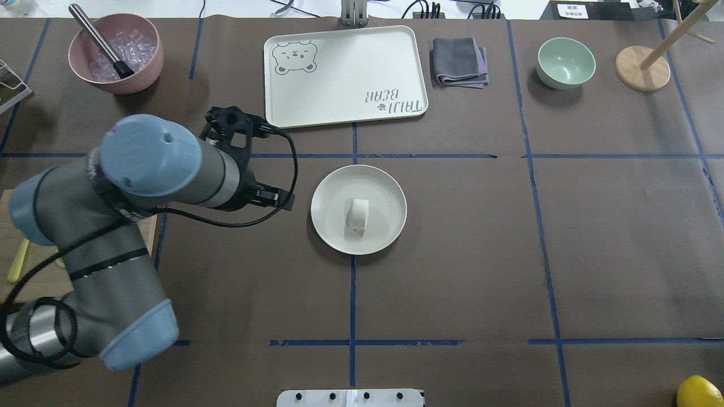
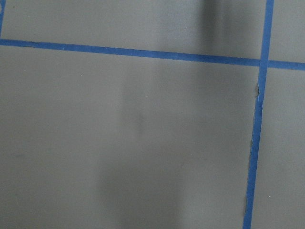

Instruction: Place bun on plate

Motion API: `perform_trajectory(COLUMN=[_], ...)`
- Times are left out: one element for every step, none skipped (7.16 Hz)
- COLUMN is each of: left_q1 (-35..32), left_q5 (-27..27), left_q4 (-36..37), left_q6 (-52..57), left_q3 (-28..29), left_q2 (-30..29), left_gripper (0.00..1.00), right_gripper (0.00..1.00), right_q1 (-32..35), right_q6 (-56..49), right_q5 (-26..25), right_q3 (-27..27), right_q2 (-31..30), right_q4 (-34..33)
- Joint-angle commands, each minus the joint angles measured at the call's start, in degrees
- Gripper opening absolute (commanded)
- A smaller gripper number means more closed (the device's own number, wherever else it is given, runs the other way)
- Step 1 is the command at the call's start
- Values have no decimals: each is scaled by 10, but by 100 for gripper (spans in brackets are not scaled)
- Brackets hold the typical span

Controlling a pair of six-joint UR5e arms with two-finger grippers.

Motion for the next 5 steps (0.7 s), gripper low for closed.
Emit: perform_trajectory(left_q1=[-115, -162, -215, -276, -344], left_q5=[-107, -151, -195, -231, -278], left_q4=[-14, -14, -13, -13, -10], left_q6=[140, 180, 233, 310, 414], left_q3=[-35, -32, -28, -9, 36], left_q2=[112, 142, 178, 207, 217], left_gripper=[99, 99, 99, 98, 98], right_gripper=[100, 100, 100, 100, 100], right_q1=[0, 1, 1, 3, 8], right_q6=[-1, -2, -2, -3, -13], right_q5=[0, 2, 1, -1, -1], right_q3=[0, -1, -1, -2, -3], right_q2=[0, -2, -3, -3, -3], right_q4=[0, 0, 0, -2, -3])
